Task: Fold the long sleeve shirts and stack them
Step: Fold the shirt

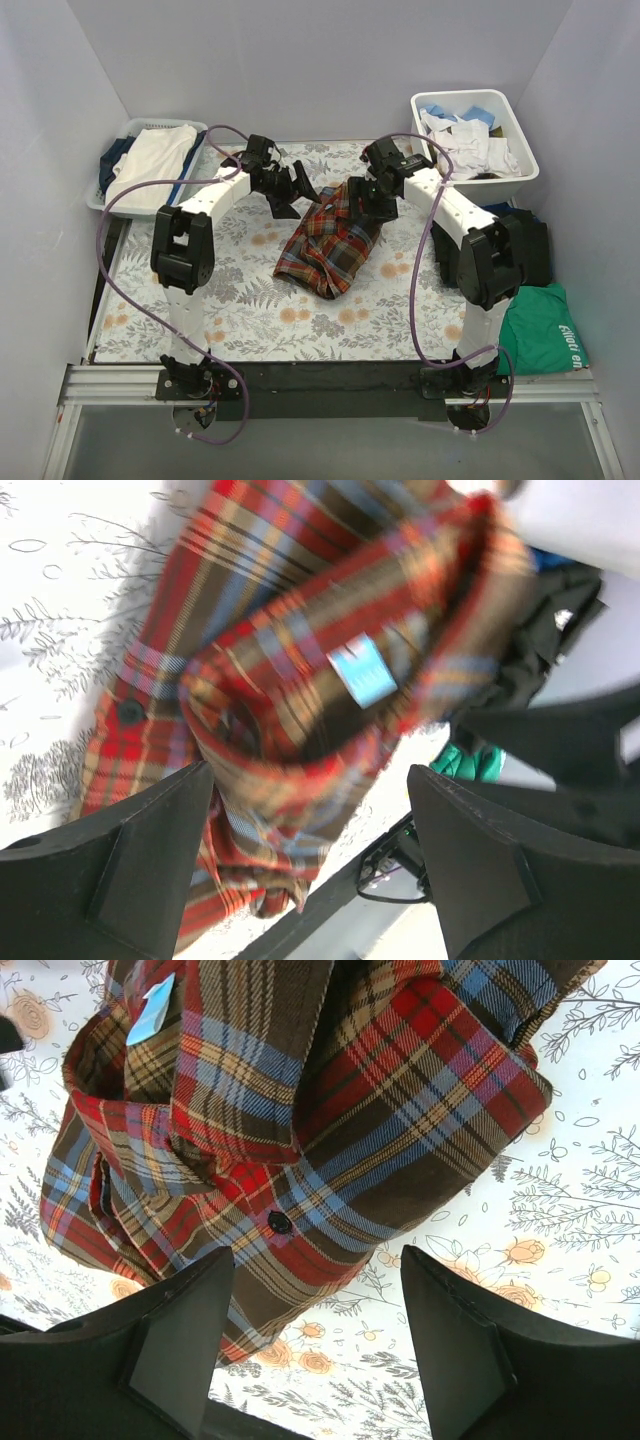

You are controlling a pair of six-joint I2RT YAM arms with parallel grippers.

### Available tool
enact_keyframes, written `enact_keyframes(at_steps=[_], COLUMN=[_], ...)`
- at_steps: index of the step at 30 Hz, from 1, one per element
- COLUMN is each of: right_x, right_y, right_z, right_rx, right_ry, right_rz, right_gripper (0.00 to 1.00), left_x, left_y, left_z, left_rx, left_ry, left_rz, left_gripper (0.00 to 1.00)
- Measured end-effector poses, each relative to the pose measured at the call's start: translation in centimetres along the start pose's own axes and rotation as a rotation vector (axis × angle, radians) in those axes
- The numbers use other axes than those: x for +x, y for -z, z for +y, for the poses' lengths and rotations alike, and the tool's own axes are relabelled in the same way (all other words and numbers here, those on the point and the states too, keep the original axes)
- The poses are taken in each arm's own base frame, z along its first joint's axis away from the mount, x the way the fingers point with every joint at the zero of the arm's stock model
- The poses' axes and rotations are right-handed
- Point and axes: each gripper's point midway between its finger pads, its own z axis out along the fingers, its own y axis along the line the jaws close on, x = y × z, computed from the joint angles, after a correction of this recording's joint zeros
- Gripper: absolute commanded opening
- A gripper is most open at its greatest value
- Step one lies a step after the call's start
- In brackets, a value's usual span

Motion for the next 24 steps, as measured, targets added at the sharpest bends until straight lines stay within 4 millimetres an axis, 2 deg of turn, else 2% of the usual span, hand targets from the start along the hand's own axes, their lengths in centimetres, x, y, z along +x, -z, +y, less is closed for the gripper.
enact_keyframes(at_steps=[5, 9, 12, 19, 22, 24], right_x=[-0.1, -0.6, -0.9, -1.4, -1.7, -1.9], right_y=[-0.3, -0.3, -0.5, -1.1, -1.0, -0.9], right_z=[-0.5, -1.2, -1.7, -2.4, -2.5, -2.5], right_rx=[0.001, 0.006, 0.011, 0.008, 0.006, 0.004], right_ry=[-0.008, -0.017, -0.021, -0.032, -0.035, -0.036], right_rz=[0.007, -0.002, -0.006, -0.003, -0.009, -0.015], right_gripper=[0.74, 0.74, 0.74, 0.72, 0.72, 0.72], left_x=[0.1, 1.1, 1.6, 2.9, 3.3, 3.5], left_y=[-2.5, -2.4, -2.2, -2.5, -2.8, -3.0], left_z=[1.8, 2.9, 3.0, 3.1, 3.3, 3.6], left_rx=[-0.075, -0.135, -0.158, -0.193, -0.209, -0.221], left_ry=[0.067, 0.115, 0.127, 0.124, 0.128, 0.129], left_rz=[0.054, 0.089, 0.102, 0.131, 0.143, 0.150], left_gripper=[0.80, 0.76, 0.65, 0.51, 0.41, 0.30])
